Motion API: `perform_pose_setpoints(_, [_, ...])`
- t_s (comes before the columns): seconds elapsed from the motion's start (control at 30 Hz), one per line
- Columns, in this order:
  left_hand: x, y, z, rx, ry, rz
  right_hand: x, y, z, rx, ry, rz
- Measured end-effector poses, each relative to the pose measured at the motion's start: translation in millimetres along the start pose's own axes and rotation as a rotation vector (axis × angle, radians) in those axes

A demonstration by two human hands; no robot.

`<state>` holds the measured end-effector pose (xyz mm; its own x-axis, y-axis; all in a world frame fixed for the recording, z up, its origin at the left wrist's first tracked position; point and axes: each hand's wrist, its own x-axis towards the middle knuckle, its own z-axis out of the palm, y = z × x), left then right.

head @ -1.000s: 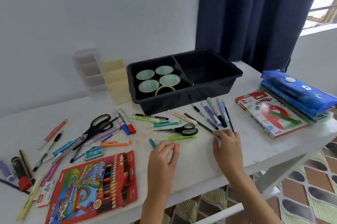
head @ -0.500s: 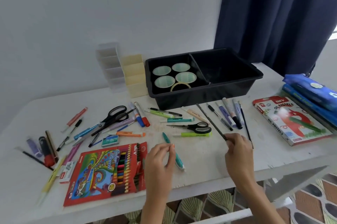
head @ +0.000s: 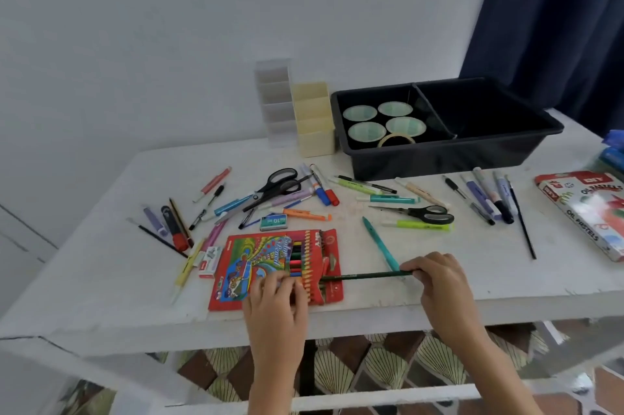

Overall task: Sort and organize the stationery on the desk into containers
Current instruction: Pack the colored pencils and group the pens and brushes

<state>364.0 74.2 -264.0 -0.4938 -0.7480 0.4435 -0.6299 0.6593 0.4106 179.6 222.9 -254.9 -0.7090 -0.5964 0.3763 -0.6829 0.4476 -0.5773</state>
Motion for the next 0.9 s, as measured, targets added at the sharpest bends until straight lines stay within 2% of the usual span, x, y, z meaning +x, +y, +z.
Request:
perform_pose_setpoints(0.23, [0.9,-7.3,-6.3,0.003,-0.171,0.041,-11.0,-23.0,16.1,0.023,0.039,0.017])
perform_pose_setpoints(0.53, [-4.0,-14.1,-12.0,-0.158,-0.131,0.073,-15.8,-43.7,30.2,-0.011,-0.010,0.065])
perform_pose_setpoints(0.7, [-6.4,-12.4,-12.4,-0.116,-0.115,0.089,-4.2,-42.5,24.5,-0.002,-0.054,0.087])
perform_pose_setpoints(0.9, [-5.1,-10.9,-14.5,0.084,-0.127,0.038,2.9,-41.2,24.0,0.020,-0.143,0.099])
